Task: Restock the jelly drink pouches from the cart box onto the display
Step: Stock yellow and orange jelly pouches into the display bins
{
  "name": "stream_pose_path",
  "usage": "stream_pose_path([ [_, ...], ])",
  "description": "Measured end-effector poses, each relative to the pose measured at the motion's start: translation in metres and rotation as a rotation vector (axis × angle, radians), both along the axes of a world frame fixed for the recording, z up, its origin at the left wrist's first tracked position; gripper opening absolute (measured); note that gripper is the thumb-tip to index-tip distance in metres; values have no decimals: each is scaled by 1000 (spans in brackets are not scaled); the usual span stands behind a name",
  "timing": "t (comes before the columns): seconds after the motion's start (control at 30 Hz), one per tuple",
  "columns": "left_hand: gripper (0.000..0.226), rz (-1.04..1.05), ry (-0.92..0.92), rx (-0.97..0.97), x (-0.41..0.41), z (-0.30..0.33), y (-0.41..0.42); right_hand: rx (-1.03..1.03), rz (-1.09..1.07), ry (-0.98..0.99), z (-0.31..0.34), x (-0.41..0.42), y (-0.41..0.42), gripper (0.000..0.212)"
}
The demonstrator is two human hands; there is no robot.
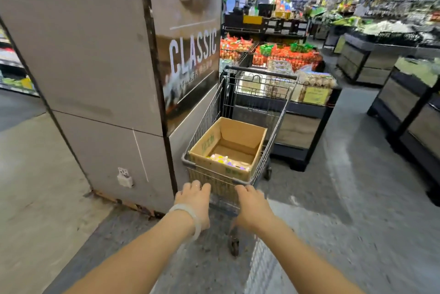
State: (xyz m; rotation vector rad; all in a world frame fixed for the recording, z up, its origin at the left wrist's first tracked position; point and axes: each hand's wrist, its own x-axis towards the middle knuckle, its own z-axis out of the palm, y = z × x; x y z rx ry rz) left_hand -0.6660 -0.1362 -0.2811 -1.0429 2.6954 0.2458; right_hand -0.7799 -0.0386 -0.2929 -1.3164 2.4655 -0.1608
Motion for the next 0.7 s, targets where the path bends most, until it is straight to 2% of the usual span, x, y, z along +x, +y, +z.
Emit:
stream_pose_path([
  [0.23, 81, 74, 1, 41, -108, -17, -121, -5, 23, -8, -19, -126, -122, 65],
  [0.37, 73, 137, 17, -8, -164, -18, -186, -3, 35, 16, -19, -194, -183, 58],
  [0.5, 70, 164, -31, 31, -205, -33, -228, 54, 40, -29, -33, -241, -227, 62],
  [0.7, 66, 171, -133, 145, -266, -84, -290, 118, -7, -140, -94, -289, -277, 56],
])
